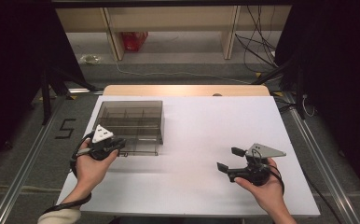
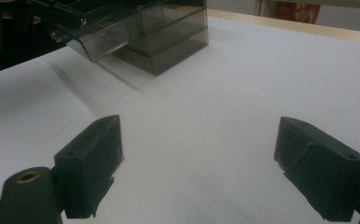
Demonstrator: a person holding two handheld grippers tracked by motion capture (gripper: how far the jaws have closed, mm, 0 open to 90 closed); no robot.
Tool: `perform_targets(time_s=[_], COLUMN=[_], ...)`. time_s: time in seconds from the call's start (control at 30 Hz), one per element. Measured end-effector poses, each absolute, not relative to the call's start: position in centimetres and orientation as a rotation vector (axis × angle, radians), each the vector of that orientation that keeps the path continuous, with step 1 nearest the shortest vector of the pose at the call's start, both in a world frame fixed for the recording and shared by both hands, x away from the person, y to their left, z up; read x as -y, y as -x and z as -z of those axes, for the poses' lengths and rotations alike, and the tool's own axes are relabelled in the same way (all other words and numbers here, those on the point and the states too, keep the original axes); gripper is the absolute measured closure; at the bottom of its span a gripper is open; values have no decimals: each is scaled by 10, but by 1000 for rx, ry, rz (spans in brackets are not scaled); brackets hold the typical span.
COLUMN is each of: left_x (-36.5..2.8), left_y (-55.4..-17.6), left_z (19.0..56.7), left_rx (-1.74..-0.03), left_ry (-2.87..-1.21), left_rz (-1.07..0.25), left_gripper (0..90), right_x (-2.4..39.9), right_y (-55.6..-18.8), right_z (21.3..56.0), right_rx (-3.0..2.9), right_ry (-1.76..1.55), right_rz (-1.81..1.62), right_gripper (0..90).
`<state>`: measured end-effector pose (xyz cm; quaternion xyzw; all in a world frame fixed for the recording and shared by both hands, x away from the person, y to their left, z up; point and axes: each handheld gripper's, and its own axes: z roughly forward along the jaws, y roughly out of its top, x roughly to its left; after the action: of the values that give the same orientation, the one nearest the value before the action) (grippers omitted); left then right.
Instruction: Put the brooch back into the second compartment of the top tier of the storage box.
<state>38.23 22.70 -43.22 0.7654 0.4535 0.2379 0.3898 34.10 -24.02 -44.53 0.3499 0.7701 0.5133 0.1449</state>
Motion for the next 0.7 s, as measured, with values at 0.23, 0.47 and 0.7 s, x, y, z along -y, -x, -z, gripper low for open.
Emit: perform_targets(time_s=[0.23, 0.47, 0.7], left_x=[-228, -228, -227], left_y=[-384, -385, -385], left_z=[434, 435, 435], left_rx=[-1156, -1158, -1154], left_ry=[-1955, -1964, -1970], left_rz=[-607, -603, -603], left_gripper=[796, 796, 796], right_x=[240, 240, 240], right_y=[-341, -341, -341], right_z=[445, 446, 446], right_rx=[-2218, -2220, -2221], right_ry=[-1008, -1011, -1009], right_rz=[-1479, -1478, -1479], right_gripper=[160, 160, 160])
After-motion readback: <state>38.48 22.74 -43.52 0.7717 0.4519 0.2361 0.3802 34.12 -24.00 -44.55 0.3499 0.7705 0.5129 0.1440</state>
